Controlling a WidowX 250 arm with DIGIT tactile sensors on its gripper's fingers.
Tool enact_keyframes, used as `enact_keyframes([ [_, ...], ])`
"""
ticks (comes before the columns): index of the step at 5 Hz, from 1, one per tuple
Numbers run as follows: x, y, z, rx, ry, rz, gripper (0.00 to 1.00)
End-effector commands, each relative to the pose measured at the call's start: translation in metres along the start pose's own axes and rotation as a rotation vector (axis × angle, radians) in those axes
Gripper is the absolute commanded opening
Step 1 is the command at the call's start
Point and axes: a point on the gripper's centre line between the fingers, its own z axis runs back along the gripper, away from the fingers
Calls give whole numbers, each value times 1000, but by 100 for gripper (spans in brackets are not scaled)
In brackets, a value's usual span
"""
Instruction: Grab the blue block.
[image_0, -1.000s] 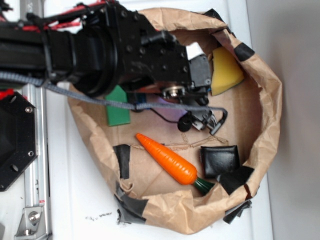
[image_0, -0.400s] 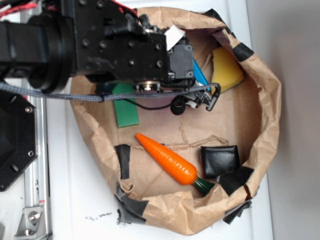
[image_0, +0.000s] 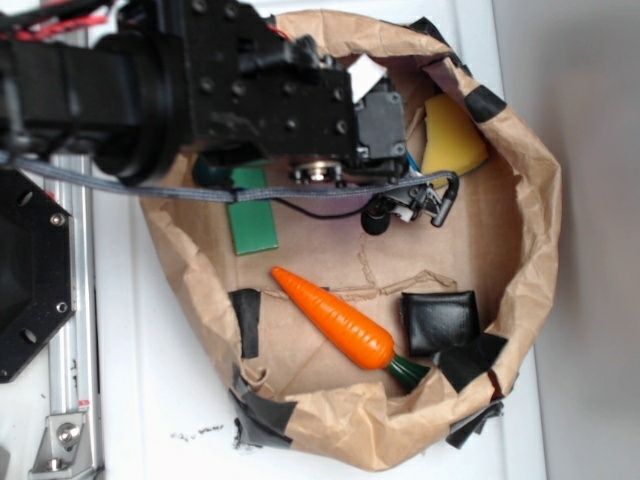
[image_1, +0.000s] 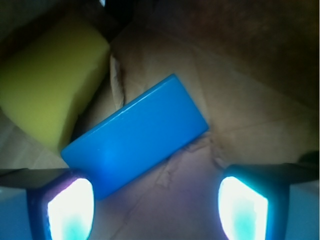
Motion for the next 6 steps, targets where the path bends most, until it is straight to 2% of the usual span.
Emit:
enact_keyframes([
  [1,19,-6,0,-106,-11,-32,100],
  [2,10,-4,24,-145,-53,-289,100],
  [3,14,12,52,-119,-27,-556,100],
  [4,27,18,58,-121,89,-800,100],
  [5,35,12,50,-78,161,-932,100],
  [6,34,-9,34,39,48,-1205,100],
])
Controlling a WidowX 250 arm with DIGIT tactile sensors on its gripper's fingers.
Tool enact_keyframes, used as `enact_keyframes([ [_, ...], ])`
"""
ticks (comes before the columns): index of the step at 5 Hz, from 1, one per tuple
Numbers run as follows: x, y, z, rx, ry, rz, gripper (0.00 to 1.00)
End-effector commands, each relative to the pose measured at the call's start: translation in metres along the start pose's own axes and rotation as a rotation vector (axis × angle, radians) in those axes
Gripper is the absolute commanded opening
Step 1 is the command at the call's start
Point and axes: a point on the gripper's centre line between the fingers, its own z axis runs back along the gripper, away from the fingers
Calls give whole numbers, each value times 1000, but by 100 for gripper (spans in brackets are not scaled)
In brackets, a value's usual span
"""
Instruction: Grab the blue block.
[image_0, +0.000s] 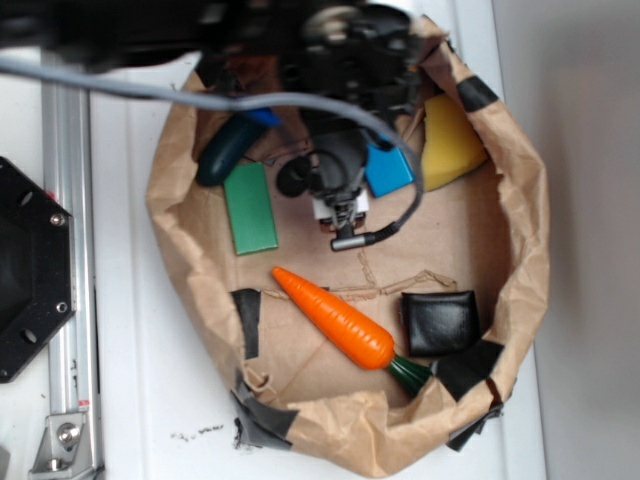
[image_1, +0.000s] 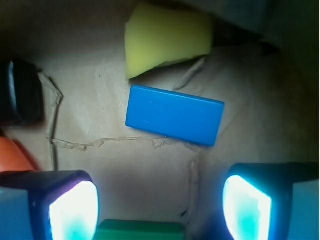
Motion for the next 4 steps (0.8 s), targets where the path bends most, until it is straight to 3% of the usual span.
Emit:
enact_keyframes([
  [1,37,-5,-14,215,-116,-353,100],
  [3,38,-13,-25,268,-188,-400,100],
  [4,41,-16,-31,309,-194,-457,100],
])
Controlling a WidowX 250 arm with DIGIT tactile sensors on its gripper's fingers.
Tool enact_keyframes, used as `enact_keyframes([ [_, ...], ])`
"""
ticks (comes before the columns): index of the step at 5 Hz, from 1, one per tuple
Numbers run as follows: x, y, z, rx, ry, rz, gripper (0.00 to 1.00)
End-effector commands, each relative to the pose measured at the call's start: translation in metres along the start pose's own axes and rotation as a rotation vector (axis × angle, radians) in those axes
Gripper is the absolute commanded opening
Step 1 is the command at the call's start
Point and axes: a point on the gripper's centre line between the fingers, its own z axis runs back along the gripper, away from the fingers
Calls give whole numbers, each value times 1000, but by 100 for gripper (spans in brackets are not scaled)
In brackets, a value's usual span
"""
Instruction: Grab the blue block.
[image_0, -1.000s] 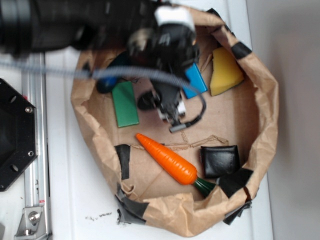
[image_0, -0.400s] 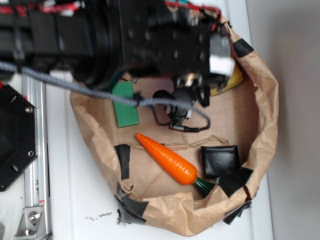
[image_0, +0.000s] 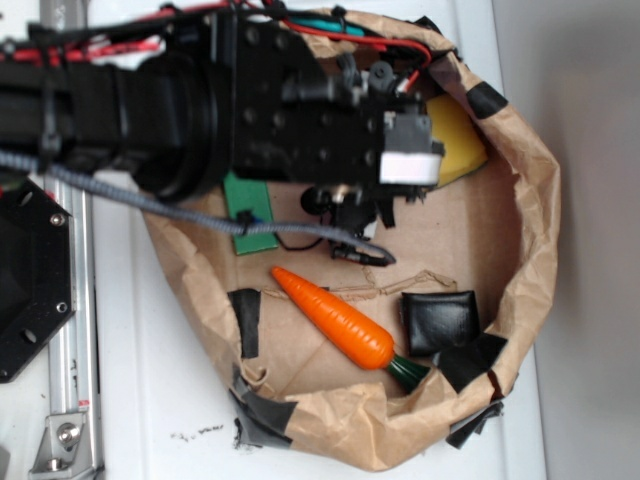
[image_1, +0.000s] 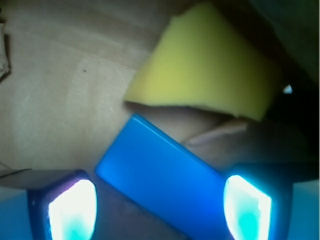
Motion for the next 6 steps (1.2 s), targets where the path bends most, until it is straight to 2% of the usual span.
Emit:
enact_keyframes([
  [1,17,2,-3,39,-18,-129,100],
  [2,6,-5,-15,9,36,-171,100],
  [3,-5,1,-21,-128,66,-92,100],
  [4,-23,17,-16,-273,38,50,100],
  [6,-24,15,-13,-254,70,24,100],
])
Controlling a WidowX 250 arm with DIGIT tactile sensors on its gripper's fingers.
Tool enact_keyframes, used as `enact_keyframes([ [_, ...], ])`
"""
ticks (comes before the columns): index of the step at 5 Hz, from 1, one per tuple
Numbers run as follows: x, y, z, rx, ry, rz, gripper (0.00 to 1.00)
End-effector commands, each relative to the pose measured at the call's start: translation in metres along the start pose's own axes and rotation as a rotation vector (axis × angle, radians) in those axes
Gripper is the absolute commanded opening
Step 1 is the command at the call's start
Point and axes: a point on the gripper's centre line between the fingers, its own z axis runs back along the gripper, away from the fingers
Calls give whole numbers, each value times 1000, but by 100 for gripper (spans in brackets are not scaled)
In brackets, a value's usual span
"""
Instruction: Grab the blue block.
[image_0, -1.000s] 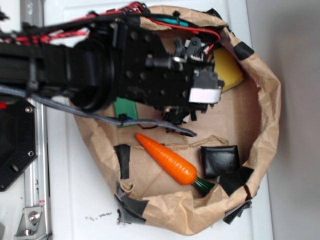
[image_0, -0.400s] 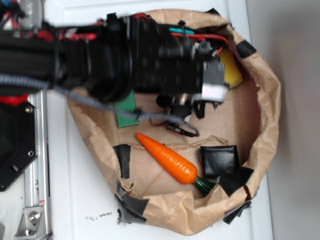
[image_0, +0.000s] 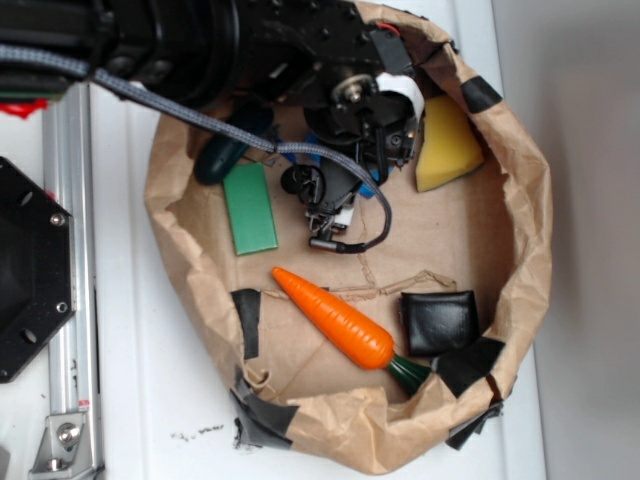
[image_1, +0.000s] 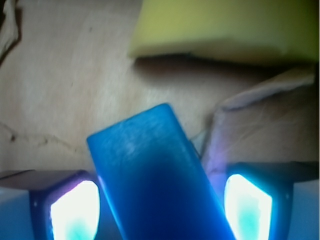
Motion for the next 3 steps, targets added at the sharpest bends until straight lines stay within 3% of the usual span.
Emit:
enact_keyframes([
  [1,7,12,10,32,-2,-11,100],
  [3,10,11,5,35,19,-19,100],
])
